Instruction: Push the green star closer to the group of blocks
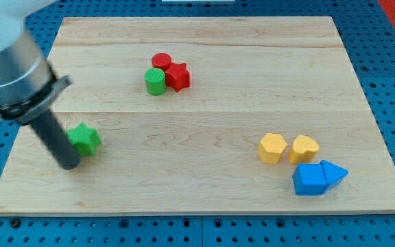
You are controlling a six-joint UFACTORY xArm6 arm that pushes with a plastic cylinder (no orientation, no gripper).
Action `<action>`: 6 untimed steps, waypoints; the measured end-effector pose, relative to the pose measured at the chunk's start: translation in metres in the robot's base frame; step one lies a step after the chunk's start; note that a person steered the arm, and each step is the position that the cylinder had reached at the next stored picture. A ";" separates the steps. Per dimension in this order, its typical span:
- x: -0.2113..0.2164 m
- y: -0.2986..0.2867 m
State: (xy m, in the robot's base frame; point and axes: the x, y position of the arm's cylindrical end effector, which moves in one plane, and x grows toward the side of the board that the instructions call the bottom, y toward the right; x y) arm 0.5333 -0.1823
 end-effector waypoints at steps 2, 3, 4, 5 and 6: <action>-0.040 -0.035; -0.067 -0.023; -0.066 0.024; -0.041 0.027; -0.050 0.073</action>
